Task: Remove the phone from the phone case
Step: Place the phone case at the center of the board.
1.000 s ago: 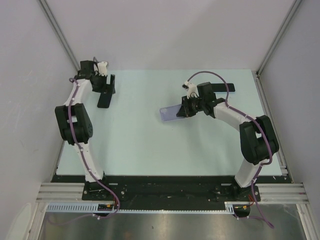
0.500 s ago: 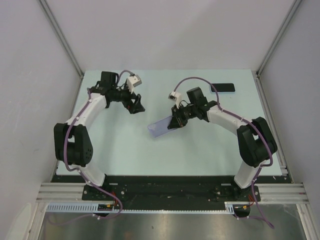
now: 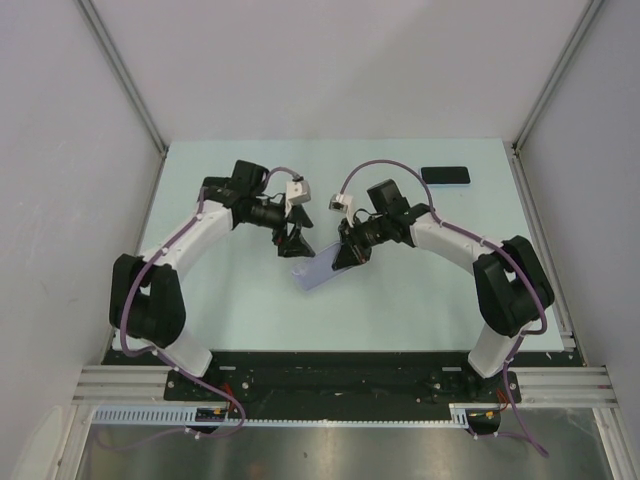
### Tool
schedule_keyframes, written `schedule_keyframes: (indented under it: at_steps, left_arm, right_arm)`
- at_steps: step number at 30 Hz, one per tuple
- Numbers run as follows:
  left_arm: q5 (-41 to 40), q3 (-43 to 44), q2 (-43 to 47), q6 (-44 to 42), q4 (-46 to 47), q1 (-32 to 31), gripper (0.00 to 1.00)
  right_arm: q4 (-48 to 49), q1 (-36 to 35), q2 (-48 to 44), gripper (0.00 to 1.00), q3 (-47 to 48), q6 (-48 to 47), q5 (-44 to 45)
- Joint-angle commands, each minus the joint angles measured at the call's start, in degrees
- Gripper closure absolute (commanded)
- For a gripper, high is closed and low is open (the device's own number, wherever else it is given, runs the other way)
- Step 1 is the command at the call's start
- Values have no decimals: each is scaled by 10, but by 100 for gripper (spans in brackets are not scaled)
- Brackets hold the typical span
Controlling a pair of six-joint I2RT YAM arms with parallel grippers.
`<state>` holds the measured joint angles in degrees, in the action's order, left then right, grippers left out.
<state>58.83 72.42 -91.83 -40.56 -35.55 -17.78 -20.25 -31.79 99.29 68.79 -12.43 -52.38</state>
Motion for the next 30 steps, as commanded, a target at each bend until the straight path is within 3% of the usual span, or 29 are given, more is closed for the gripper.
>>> schedule_keyframes:
  at_steps: [1, 11, 14, 19, 26, 29, 30]
  left_arm:
    - [17, -4, 3, -56, -62, -36, 7]
    - [-27, -4, -18, -68, -99, -77, 19]
    - [-34, -4, -21, -68, -101, -79, 25]
    - [-44, 0, -33, -61, -105, -85, 46]
    - [-41, 4, -43, -57, -106, -90, 54]
    - [-41, 12, -51, -47, -105, -91, 70]
    - [-44, 22, -60, -29, -107, -92, 83]
  right_arm:
    - [-8, -6, -27, 100, 17, -25, -12]
    - [-15, -11, -29, 100, 18, -34, -4]
    - [-14, -13, -30, 100, 18, -35, -3]
    - [-15, -13, -30, 100, 18, -36, 0]
    - [-14, -13, -32, 100, 18, -34, 2]
    - [-12, -13, -32, 100, 18, -35, 3]
    - [-13, -13, -32, 100, 18, -34, 3]
